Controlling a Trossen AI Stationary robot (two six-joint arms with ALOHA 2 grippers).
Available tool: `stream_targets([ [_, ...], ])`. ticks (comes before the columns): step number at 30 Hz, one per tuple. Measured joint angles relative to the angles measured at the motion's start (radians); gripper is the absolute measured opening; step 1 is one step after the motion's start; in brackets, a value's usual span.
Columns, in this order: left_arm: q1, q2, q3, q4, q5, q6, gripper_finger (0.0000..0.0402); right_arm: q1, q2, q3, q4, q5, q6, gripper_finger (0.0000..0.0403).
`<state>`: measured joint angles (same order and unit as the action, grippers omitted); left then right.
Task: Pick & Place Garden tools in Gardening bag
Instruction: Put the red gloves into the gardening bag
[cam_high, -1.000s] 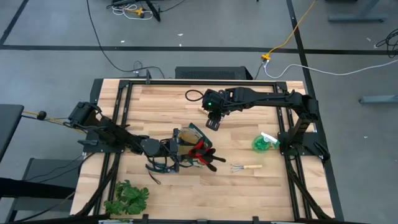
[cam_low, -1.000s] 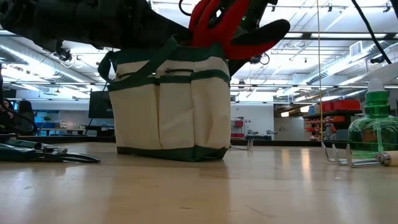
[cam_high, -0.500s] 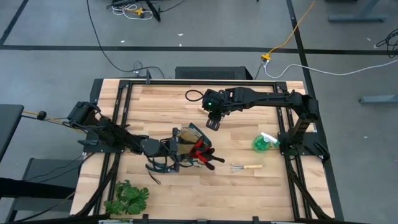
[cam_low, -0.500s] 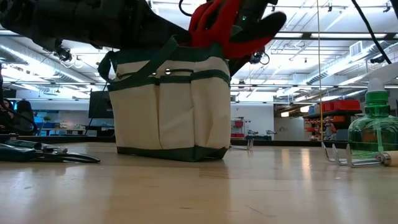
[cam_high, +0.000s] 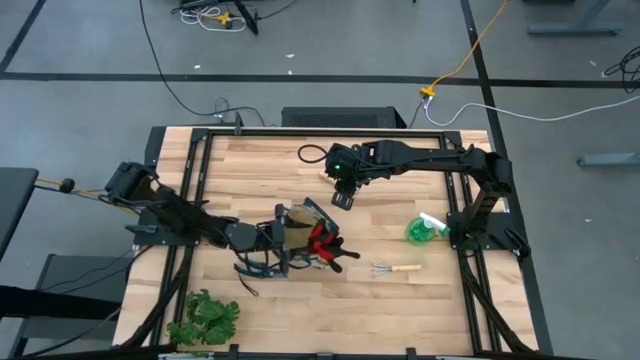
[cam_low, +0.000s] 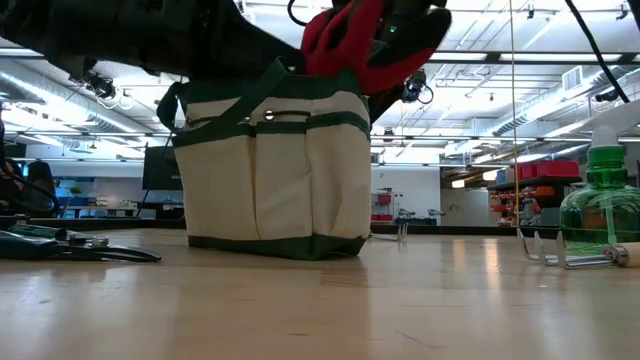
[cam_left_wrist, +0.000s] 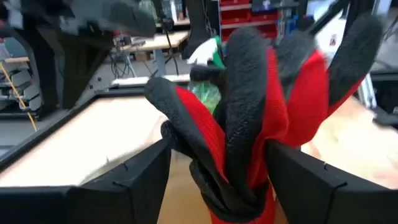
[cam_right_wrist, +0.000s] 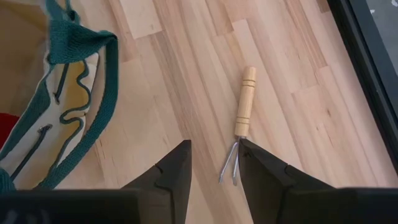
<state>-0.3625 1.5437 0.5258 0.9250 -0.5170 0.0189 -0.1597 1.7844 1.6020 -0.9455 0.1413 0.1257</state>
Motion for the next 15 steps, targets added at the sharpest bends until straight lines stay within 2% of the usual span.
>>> stream_targets([
  [7, -0.013, -0.107, 0.001, -0.170, -0.020, -0.041, 0.0271, 0.000, 0.000, 0.000, -0.001, 0.000, -0.003, 0.0132],
  [10, -0.012, -0.122, 0.001, -0.184, 0.021, -0.072, 0.0271, 0.000, 0.000, 0.000, -0.002, 0.000, -0.003, 0.0132],
  [15, -0.013, -0.121, 0.000, -0.200, 0.026, -0.076, 0.0271, 0.000, 0.000, 0.000, -0.002, 0.000, -0.003, 0.0132],
])
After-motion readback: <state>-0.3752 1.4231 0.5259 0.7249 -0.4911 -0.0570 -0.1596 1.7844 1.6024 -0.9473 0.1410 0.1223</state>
